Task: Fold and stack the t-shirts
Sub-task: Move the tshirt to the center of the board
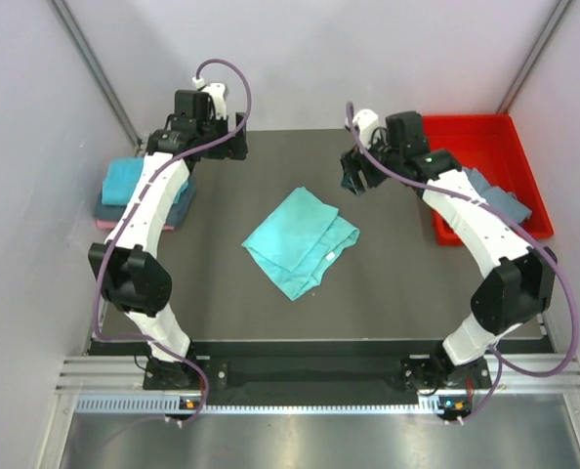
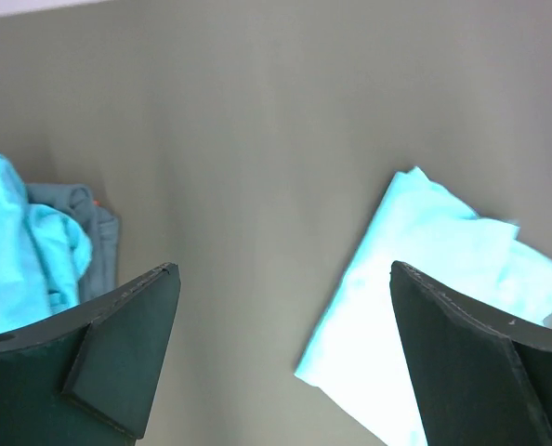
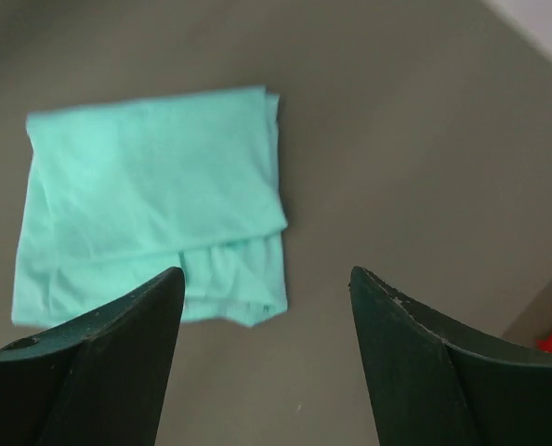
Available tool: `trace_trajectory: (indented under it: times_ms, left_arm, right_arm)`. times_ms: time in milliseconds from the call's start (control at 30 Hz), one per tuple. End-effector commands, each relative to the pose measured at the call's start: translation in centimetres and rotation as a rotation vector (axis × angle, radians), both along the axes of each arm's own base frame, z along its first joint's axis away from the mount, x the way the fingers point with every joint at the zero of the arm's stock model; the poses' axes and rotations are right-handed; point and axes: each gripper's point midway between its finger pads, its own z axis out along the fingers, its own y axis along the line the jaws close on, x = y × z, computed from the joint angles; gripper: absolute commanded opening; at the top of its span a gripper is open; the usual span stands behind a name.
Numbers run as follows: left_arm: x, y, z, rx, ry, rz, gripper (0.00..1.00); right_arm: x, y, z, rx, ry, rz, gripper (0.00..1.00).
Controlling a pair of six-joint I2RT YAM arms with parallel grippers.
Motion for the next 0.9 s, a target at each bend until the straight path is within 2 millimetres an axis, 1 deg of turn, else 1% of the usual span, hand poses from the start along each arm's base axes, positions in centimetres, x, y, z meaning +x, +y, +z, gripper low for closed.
trace_trajectory:
  times_ms: [0, 33, 67, 100, 133, 167, 200, 233, 267, 333, 367, 433, 467, 500, 533, 567, 633, 667, 700, 733, 767, 800, 833, 867]
  left_arm:
    - [-0.7, -1.4, 0.7, -0.077, -0.005, -0.032, 0.99]
    - [-1.6, -2.3, -0.3, -0.103, 0.039, -0.078, 0.99]
    - [-2.1, -2.4, -0.7, -0.114, 0.059, -0.088, 0.99]
    - [-2.9, -2.5, -0.7, -0.135, 0.075, -0.075, 0.99]
    - [-3.8, -2.3, -2.6, -0.131, 0.127, -0.061, 0.97]
    - [-4.6, -2.2, -3.5, -0.127, 0.154, -0.056, 0.96]
    - [-5.8, -1.9, -5.3, -0.110, 0.195, -0.054, 0.96]
    - [-6.4, -1.7, -6.2, -0.093, 0.214, -0.051, 0.96]
    - [-6.7, -1.0, -6.7, -0.068, 0.217, -0.030, 0.95]
    - [-7.1, -0.5, -8.2, -0.034, 0.235, -0.023, 0.94]
    - [-6.7, -0.1, -8.2, -0.015, 0.221, -0.012, 0.94]
    - [-6.0, 0.3, -8.0, 0.019, 0.203, -0.013, 0.94]
    - [-5.8, 0.6, -7.9, 0.034, 0.197, -0.009, 0.94]
    - [-5.0, 0.9, -7.5, 0.056, 0.183, 0.002, 0.94]
    - [-4.8, 1.1, -7.3, 0.063, 0.178, 0.008, 0.94]
    - [-4.6, 1.1, -7.1, 0.069, 0.172, 0.008, 0.94]
    - [-4.1, 1.0, -6.3, 0.065, 0.145, 0.007, 0.94]
    - [-4.0, 1.0, -6.1, 0.066, 0.140, 0.005, 0.94]
    - [-3.8, 1.0, -5.7, 0.064, 0.128, 0.005, 0.94]
    - [-3.7, 1.0, -5.5, 0.063, 0.123, 0.005, 0.94]
    - [-3.7, 1.0, -5.3, 0.063, 0.118, 0.004, 0.94]
    - [-3.6, 0.9, -4.9, 0.060, 0.108, 0.006, 0.94]
    - [-3.6, 1.0, -4.9, 0.062, 0.106, 0.004, 0.94]
    - [-3.7, 0.9, -4.9, 0.058, 0.107, 0.004, 0.94]
  right_arm:
    - [-1.6, 1.0, 0.1, 0.007, -0.027, 0.135, 0.72]
    - [-2.1, 1.3, -1.3, -0.006, 0.005, 0.172, 0.71]
    - [-2.7, 2.1, -2.9, -0.023, 0.025, 0.261, 0.69]
    - [-3.5, 2.3, -4.1, -0.032, 0.057, 0.303, 0.67]
    - [-4.2, 2.4, -6.0, -0.042, 0.099, 0.336, 0.65]
    - [-5.0, 2.9, -7.3, -0.052, 0.109, 0.405, 0.63]
    - [-5.7, 3.1, -8.5, -0.061, 0.131, 0.439, 0.63]
    - [-6.5, 3.1, -9.8, -0.072, 0.163, 0.463, 0.62]
    - [-7.7, 3.8, -11.3, -0.081, 0.211, 0.516, 0.62]
    - [-8.9, 4.8, -12.5, -0.074, 0.272, 0.571, 0.59]
    - [-10.0, 5.6, -13.7, -0.068, 0.323, 0.609, 0.57]
    - [-11.0, 6.5, -15.3, -0.086, 0.349, 0.648, 0.54]
    - [-11.6, 7.4, -16.2, -0.109, 0.341, 0.683, 0.52]
    - [-12.0, 7.8, -16.6, -0.117, 0.336, 0.706, 0.51]
    - [-12.5, 8.0, -17.5, -0.131, 0.338, 0.725, 0.50]
    - [-13.0, 8.8, -18.0, -0.147, 0.323, 0.753, 0.50]
    - [-14.1, 9.3, -19.4, -0.205, 0.324, 0.782, 0.49]
    - [-14.3, 9.4, -19.8, -0.226, 0.320, 0.782, 0.49]
    - [-14.3, 9.3, -20.1, -0.240, 0.319, 0.774, 0.49]
    - [-14.2, 8.8, -20.4, -0.262, 0.325, 0.734, 0.48]
    - [-13.5, 8.8, -20.3, -0.259, 0.305, 0.705, 0.47]
    - [-13.0, 8.3, -20.3, -0.257, 0.305, 0.673, 0.46]
    - [-11.7, 7.4, -19.9, -0.227, 0.322, 0.601, 0.46]
    - [-10.6, 7.0, -19.8, -0.206, 0.325, 0.552, 0.46]
